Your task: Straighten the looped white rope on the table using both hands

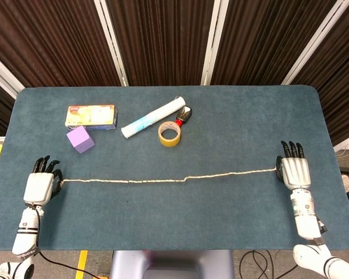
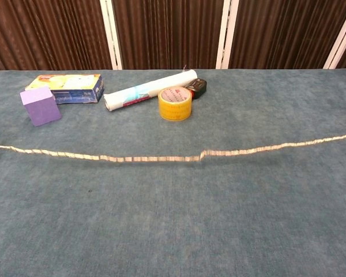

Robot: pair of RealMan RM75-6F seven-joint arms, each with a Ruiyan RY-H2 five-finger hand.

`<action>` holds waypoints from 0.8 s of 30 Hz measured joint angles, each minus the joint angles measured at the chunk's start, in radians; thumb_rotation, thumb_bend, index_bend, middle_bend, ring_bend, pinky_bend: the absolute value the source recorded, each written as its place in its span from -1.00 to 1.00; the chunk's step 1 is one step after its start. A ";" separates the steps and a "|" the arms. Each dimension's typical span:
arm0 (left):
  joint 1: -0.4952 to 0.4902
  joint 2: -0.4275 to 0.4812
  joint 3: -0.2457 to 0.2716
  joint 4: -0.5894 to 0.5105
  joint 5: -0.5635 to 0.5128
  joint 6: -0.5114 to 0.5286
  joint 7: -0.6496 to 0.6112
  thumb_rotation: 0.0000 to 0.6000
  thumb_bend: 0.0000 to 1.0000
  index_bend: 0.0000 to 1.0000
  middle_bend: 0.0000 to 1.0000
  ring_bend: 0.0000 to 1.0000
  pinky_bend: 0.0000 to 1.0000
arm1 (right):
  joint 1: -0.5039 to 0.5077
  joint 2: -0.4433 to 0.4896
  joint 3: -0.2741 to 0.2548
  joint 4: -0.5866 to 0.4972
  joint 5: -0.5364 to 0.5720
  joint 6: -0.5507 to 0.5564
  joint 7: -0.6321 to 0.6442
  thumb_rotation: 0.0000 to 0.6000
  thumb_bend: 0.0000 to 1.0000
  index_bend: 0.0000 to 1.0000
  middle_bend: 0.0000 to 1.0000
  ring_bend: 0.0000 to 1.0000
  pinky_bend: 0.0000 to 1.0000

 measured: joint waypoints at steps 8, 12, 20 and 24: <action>-0.010 -0.025 0.009 0.041 0.012 -0.018 -0.012 1.00 0.18 0.21 -0.55 -0.84 -0.76 | 0.004 -0.025 -0.002 0.040 -0.003 -0.009 0.015 1.00 0.09 0.56 -0.65 -1.00 -1.00; -0.012 -0.029 0.009 0.055 0.010 -0.027 -0.023 1.00 0.17 0.08 -0.56 -0.84 -0.76 | 0.003 -0.028 0.001 0.057 0.004 -0.017 0.022 1.00 0.09 0.56 -0.64 -1.00 -1.00; -0.013 -0.032 0.010 0.066 0.014 -0.031 -0.043 1.00 0.16 -0.43 -0.57 -0.84 -0.76 | -0.003 -0.027 -0.005 0.077 0.006 -0.034 0.031 1.00 0.09 0.44 -0.64 -1.00 -1.00; -0.013 -0.030 0.015 0.057 0.021 -0.030 -0.050 1.00 0.09 -0.72 -0.57 -0.84 -0.76 | -0.002 -0.023 -0.013 0.076 -0.001 -0.046 0.037 1.00 0.09 -0.12 -0.66 -1.00 -1.00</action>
